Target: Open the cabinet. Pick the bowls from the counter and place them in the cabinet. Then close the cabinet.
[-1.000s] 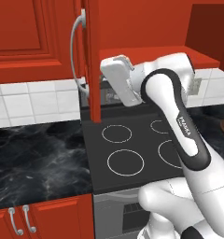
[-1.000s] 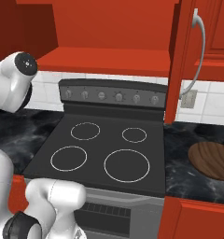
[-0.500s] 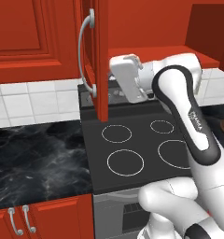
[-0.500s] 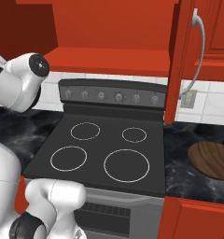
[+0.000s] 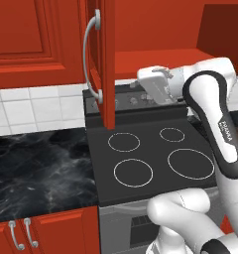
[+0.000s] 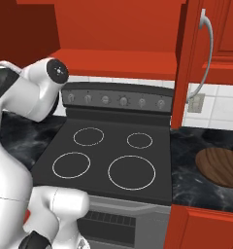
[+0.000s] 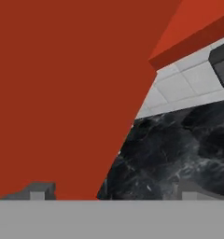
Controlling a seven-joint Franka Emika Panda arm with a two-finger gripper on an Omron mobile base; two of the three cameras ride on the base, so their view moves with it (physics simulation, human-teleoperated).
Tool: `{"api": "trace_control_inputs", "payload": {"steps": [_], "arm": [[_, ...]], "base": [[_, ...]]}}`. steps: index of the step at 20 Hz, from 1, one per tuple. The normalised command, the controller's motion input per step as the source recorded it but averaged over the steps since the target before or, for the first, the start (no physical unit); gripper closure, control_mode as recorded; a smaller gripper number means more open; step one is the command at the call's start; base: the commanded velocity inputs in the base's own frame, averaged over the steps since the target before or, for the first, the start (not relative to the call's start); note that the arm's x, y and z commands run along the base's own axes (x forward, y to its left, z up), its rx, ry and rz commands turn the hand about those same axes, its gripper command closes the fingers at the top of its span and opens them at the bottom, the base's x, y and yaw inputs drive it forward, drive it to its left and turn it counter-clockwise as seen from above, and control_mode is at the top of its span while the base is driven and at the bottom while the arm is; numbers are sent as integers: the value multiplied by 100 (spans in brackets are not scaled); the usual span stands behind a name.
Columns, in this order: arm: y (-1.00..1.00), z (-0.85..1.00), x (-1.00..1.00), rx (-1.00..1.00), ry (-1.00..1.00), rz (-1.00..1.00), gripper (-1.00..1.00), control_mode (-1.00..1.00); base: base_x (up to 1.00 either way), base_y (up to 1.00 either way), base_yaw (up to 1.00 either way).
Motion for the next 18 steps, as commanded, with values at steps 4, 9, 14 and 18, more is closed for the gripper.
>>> {"api": "trace_control_inputs", "payload": {"steps": [4,9,14,18], "arm": [[-56,-1,-31,-19,0,-16,-100,-100],[-32,0,-18,-28,-3,-17,-100,-100],[-48,-4,-20,-11,-7,-18,-100,-100],[-45,0,-16,3,3,-8,-100,-100]], "base": [[0,0,0],[0,0,0],[0,0,0],[0,0,0]]}}
